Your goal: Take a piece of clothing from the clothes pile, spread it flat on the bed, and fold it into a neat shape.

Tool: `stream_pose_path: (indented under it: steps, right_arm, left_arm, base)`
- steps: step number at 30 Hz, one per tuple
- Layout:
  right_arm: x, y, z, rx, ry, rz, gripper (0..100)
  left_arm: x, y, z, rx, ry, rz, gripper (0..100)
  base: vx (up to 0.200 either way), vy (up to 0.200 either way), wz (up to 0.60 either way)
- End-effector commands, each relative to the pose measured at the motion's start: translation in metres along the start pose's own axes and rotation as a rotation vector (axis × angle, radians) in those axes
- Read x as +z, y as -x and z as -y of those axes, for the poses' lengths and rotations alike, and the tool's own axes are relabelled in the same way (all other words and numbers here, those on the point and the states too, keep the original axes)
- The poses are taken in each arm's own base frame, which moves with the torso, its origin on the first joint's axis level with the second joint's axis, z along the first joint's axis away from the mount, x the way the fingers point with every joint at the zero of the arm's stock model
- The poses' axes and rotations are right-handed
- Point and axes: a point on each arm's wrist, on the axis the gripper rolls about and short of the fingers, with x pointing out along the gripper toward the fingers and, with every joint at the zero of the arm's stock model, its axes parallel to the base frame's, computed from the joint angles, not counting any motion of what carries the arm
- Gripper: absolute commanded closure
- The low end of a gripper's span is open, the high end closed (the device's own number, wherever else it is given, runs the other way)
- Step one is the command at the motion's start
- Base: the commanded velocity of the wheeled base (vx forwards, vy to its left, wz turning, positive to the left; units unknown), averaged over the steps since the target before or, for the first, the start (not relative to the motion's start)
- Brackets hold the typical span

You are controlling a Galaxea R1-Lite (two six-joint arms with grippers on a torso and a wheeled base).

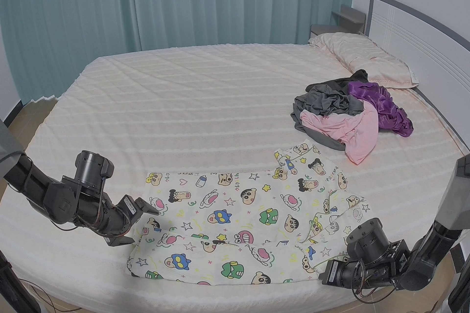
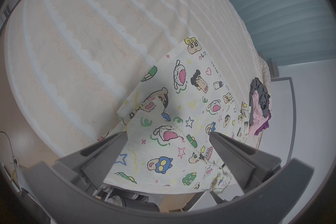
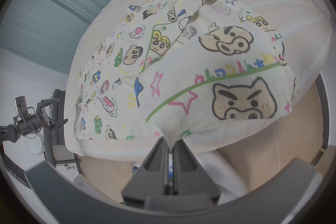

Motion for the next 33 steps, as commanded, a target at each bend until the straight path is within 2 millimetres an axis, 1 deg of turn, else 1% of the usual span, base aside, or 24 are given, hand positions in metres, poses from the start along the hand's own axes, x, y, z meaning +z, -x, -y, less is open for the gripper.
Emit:
stream_pose_path:
  steps: [1, 5, 6, 11, 16, 17, 18, 20, 21, 23, 24, 25, 27, 28, 29, 30, 31, 33]
  right_arm:
    - [0.000, 0.008, -0.005, 0.038, 0.003, 0.016, 100]
    - [-0.002, 0.003, -0.001, 0.007, 0.001, -0.003, 100]
    - [-0.003, 0.003, 0.001, -0.001, 0.001, -0.009, 0]
    - [-0.006, 0.009, 0.002, 0.010, 0.015, -0.011, 0]
    - [-0.003, 0.021, -0.005, 0.073, 0.020, 0.021, 0]
    - [0.001, 0.032, -0.009, 0.117, 0.015, 0.054, 0]
    - [0.003, 0.037, -0.011, 0.139, 0.013, 0.071, 0]
    - [0.005, 0.040, -0.011, 0.147, 0.009, 0.085, 0]
    - [0.007, 0.043, -0.010, 0.149, 0.002, 0.099, 0]
    - [0.010, 0.043, -0.009, 0.145, 0.000, 0.107, 0]
    - [0.010, 0.043, -0.009, 0.145, 0.000, 0.107, 0]
    - [0.010, 0.041, -0.008, 0.137, 0.004, 0.107, 0]
    - [0.011, 0.041, -0.008, 0.138, 0.008, 0.109, 0]
    - [0.011, 0.041, -0.008, 0.138, 0.008, 0.109, 0]
    - [0.011, 0.041, -0.008, 0.139, 0.009, 0.110, 0]
    - [0.011, 0.041, -0.008, 0.139, 0.009, 0.110, 0]
    - [0.011, 0.041, -0.008, 0.139, 0.009, 0.110, 0]
    - [0.011, 0.041, -0.008, 0.136, 0.009, 0.108, 0]
  left_arm:
    - [0.000, 0.000, 0.000, 0.000, 0.000, -0.001, 0]
    - [0.000, 0.000, 0.000, 0.002, 0.000, -0.002, 0]
    - [0.000, 0.000, 0.000, 0.003, 0.000, -0.002, 0]
    - [0.000, -0.001, 0.000, 0.002, -0.001, -0.002, 0]
    - [0.000, 0.000, 0.000, 0.005, -0.009, 0.010, 0]
    - [0.001, 0.002, 0.000, 0.016, -0.013, 0.033, 0]
    - [0.001, 0.002, -0.001, 0.025, -0.023, 0.044, 0]
    - [0.003, 0.001, -0.002, 0.035, -0.057, 0.047, 0]
    - [0.008, 0.000, -0.008, 0.054, -0.141, 0.045, 0]
    - [0.010, -0.004, -0.020, 0.094, -0.248, 0.024, 0]
    - [0.010, -0.004, -0.020, 0.094, -0.248, 0.024, 0]
    - [0.013, -0.008, -0.031, 0.121, -0.367, 0.000, 0]
    - [0.015, -0.013, -0.040, 0.134, -0.450, -0.036, 0]
    - [0.015, -0.013, -0.041, 0.134, -0.459, -0.038, 0]
    - [0.015, -0.018, -0.050, 0.116, -0.547, -0.098, 0]
    - [0.015, -0.018, -0.050, 0.116, -0.547, -0.098, 0]
    - [0.015, -0.017, -0.056, 0.083, -0.582, -0.127, 0]
    - [0.017, -0.015, -0.059, 0.007, -0.634, -0.163, 0]
  base:
    - [0.000, 0.000, 0.00]
    - [0.000, 0.000, 0.00]
    - [0.000, 0.000, 0.00]
    - [0.000, 0.000, 0.00]
    - [0.000, 0.000, 0.00]
    - [0.000, 0.000, 0.00]
    - [0.000, 0.000, 0.00]
    - [0.000, 0.000, 0.00]
    - [0.000, 0.000, 0.00]
    - [0.000, 0.000, 0.00]
    - [0.000, 0.000, 0.00]
    - [0.000, 0.000, 0.00]
    - [0.000, 0.000, 0.00]
    - [0.000, 0.000, 0.00]
    - [0.000, 0.000, 0.00]
    - [0.000, 0.000, 0.00]
    - [0.000, 0.000, 0.00]
    - [0.000, 0.000, 0.00]
